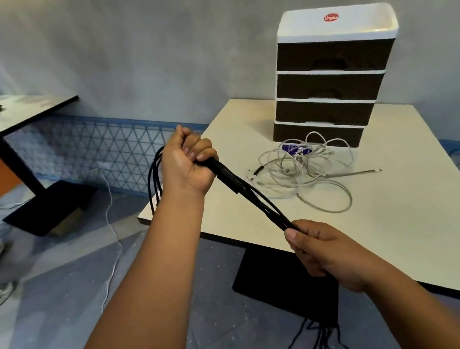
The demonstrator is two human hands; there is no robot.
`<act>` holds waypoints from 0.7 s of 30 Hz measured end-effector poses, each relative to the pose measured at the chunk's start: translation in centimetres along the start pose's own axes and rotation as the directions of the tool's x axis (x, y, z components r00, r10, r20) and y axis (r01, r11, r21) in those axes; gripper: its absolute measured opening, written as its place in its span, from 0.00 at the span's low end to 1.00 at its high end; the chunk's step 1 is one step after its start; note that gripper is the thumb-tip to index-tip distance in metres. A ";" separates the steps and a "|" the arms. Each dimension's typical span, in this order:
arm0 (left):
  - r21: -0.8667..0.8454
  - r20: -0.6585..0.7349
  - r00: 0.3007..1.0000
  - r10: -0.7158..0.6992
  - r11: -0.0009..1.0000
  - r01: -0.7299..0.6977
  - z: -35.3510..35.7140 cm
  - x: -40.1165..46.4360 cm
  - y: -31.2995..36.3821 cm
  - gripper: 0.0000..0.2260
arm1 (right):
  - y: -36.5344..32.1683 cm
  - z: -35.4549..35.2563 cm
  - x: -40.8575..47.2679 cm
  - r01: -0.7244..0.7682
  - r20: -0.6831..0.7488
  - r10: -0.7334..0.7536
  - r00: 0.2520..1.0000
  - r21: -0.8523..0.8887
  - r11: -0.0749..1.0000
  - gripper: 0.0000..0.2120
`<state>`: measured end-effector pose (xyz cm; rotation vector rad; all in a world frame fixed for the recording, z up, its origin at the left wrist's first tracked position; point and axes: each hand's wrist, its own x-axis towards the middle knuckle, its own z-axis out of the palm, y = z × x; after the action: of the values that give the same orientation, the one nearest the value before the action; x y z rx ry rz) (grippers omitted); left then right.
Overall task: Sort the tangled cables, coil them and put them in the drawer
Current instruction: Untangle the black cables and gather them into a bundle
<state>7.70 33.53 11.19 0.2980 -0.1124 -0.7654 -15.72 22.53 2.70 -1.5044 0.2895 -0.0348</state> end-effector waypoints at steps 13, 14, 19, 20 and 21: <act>0.266 -0.029 0.992 0.124 0.957 -0.112 -4.1 9.0 6.4 0.15 | -2.8 1.0 10.4 -0.137 -0.128 0.113 0.985 -0.197 0.971 0.16; 0.245 -0.047 0.992 0.118 0.964 -0.103 -5.1 10.2 7.0 0.15 | -3.0 1.2 11.8 -0.157 -0.147 0.126 0.981 -0.222 0.962 0.16; 0.104 -0.202 0.979 0.029 0.995 -0.008 -11.5 15.4 9.2 0.15 | -2.7 1.8 18.0 -0.281 -0.202 0.224 0.953 -0.318 0.905 0.16; 0.098 -0.242 0.970 0.018 0.995 0.006 -12.6 16.1 9.3 0.15 | -2.6 1.9 18.7 -0.317 -0.212 0.258 0.943 -0.319 0.893 0.16; 0.092 -0.286 0.958 0.003 0.995 0.024 -13.6 16.7 9.4 0.15 | -2.4 1.9 19.6 -0.354 -0.217 0.297 0.930 -0.310 0.882 0.16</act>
<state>28.71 31.37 0.98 0.4971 0.1268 -0.7208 3.98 20.31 1.87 -1.7853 0.7107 0.1719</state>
